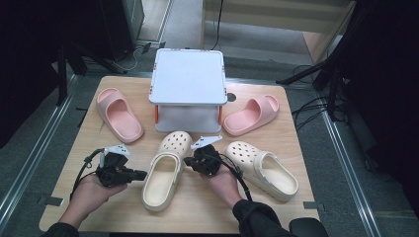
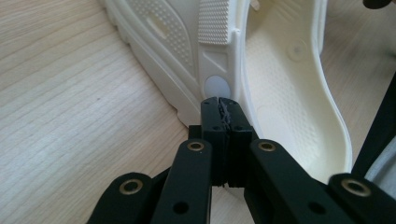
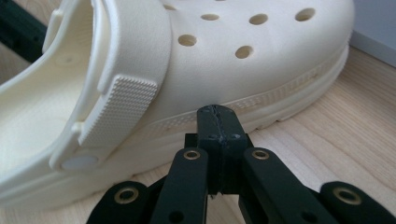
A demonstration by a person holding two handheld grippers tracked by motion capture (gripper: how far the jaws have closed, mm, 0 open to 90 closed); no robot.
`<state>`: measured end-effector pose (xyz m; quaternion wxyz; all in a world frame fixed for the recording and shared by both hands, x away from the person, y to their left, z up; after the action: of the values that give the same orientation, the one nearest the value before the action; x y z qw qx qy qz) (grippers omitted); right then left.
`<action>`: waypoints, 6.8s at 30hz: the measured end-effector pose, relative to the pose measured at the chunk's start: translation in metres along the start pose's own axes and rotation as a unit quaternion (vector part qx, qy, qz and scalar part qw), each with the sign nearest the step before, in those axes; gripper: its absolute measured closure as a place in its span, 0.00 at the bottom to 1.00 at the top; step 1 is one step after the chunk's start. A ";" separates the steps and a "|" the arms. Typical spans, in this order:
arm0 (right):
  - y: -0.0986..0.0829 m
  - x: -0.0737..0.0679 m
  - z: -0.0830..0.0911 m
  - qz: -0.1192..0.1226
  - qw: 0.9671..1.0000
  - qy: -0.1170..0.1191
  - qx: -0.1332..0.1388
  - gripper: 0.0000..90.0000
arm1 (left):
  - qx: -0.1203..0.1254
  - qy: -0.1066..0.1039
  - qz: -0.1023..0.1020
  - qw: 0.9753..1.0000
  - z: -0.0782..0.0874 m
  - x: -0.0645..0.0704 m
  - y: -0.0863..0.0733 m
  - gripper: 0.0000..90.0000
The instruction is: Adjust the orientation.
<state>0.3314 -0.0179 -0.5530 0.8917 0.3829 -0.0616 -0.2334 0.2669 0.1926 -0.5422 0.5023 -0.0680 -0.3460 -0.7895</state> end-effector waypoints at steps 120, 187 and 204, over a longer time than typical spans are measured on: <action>-0.040 0.052 0.126 -0.100 0.994 -0.046 -0.005 0.87 | 0.034 -0.016 -0.037 0.999 0.012 0.006 0.036 0.52; -0.061 0.107 0.107 -0.050 0.995 -0.081 0.004 0.96 | 0.011 0.003 -0.032 0.999 -0.009 -0.014 0.038 0.82; -0.056 0.100 0.099 -0.054 0.996 -0.069 -0.005 0.99 | -0.002 0.001 -0.033 0.999 -0.016 -0.013 0.037 0.81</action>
<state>0.3701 -0.1624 -0.5304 0.8735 0.3639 -0.1007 -0.3072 0.3084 0.1823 -0.5424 0.4763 -0.0561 -0.3460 -0.8064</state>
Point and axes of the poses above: each handheld gripper's, and its own axes: z roughly backward along the jaws, y roughly out of its top, x roughly to its right, the point moved 6 cm from there along -z, roughly forward along the jaws, and after that the axes turned 10 degrees about z, right-handed, at the moved point
